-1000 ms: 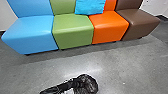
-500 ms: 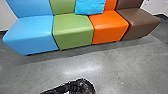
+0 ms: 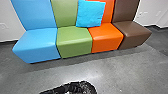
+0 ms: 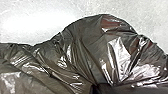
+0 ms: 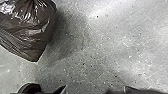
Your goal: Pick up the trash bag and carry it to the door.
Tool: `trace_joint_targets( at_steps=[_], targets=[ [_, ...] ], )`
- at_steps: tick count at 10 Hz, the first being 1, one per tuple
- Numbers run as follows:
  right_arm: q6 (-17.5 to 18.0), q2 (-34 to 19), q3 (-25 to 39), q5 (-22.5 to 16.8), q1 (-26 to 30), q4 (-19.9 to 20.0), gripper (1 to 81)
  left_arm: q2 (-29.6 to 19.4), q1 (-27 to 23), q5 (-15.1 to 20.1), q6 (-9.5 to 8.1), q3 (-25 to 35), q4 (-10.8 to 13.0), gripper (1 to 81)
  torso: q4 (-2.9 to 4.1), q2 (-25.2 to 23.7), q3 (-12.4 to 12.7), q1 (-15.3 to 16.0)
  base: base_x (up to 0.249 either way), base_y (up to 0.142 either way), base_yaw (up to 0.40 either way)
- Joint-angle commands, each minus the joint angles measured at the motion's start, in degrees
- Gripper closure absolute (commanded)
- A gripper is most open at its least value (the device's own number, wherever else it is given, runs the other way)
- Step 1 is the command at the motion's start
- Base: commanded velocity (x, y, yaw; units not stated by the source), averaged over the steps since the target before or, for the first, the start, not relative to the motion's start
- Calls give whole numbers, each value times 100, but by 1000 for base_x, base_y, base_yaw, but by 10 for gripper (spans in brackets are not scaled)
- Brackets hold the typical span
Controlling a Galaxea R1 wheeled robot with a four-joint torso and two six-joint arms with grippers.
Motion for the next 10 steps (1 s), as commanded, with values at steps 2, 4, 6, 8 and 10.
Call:
trace_joint_targets(
  at_steps=[2, 4, 6, 8, 10],
  targets=[
    [1, -267, 61, -365, 288, 91, 10, -181, -578, 349, -10, 174, -64, 811, 0, 761, 747, -491, 0, 0, 0],
    [1, -266, 35, -356, 262, 91, 10, -610, -489, 357, -10, 682, -55, 811, 2, 1176, 1165, -762, 0, 0, 0],
    [1, -179, -158, -365, 78, 117, 10, -1277, -280, 357, -10, 1455, -46, 811, 0, 1548, 1536, -1005, 0, 0, 0],
    [1, -117, -299, -373, -116, 117, 10, -2126, -15, 349, -1, 2321, -38, 811, 0, 1970, 1962, -1281, 0, 0, 0],
    [1, -117, -195, -374, -265, 117, 10, -2877, 134, 340, -10, 3266, -29, 811, 0, 2370, 2364, -1543, 0, 0, 0]
  ],
)
